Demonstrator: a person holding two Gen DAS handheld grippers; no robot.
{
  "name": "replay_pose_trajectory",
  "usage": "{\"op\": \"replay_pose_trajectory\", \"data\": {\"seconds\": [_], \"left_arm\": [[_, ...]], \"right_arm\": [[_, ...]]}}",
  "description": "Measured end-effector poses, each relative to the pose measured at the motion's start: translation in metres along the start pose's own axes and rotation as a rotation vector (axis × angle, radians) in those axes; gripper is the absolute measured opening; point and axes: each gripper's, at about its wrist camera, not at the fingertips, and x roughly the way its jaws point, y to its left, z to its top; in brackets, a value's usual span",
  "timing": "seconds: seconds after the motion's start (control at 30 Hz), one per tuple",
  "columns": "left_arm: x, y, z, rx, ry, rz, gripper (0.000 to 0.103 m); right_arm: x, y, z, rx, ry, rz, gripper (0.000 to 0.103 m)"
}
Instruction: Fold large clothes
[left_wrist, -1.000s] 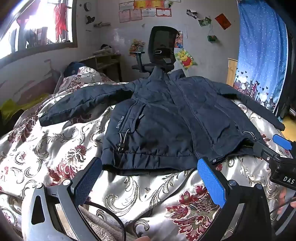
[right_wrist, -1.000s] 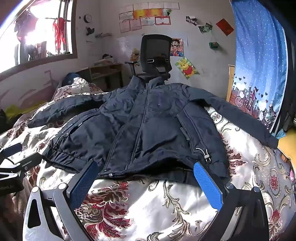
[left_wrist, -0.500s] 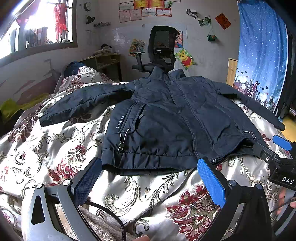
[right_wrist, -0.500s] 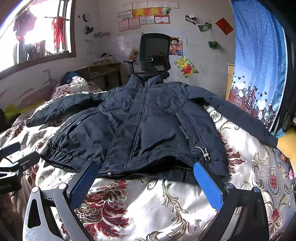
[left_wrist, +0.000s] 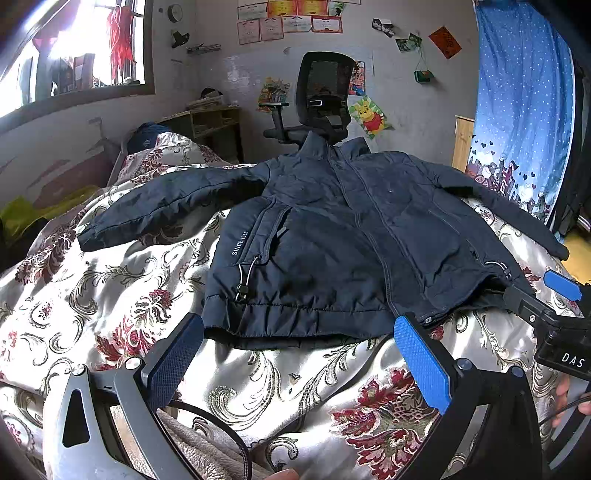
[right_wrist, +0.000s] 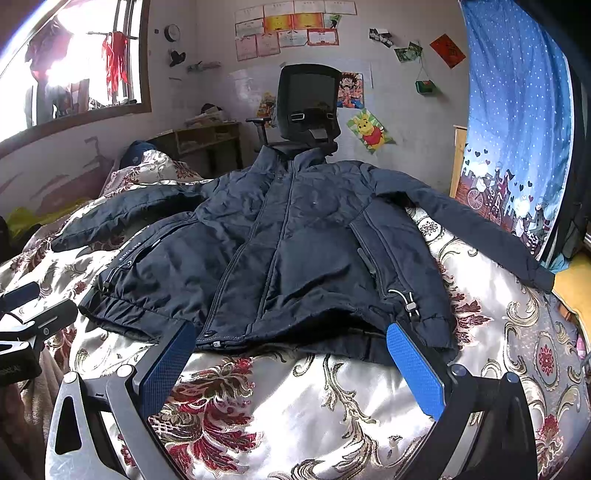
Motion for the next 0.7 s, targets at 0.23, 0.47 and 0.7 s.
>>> {"op": "replay_pose_trajectory", "data": {"seconds": [0.23, 0.47, 0.7], "left_arm": [[0.0000, 0.0000, -0.0001, -0.001, 0.000, 0.000, 0.101], [0.0019, -0.0015, 0.0008, -0.002, 0.002, -0.001, 0.101], [0.0038, -0.0010, -0.0005, -0.005, 0.001, 0.000, 0.101]], "right_arm": [[0.0006, 0.0003, -0.0003, -0.001, 0.002, -0.001, 0.103], [0.0009, 0.0008, -0.0005, -0.001, 0.004, -0.002, 0.103], [0.0008, 0.0009, -0.0007, -0.002, 0.004, -0.003, 0.103]]}}
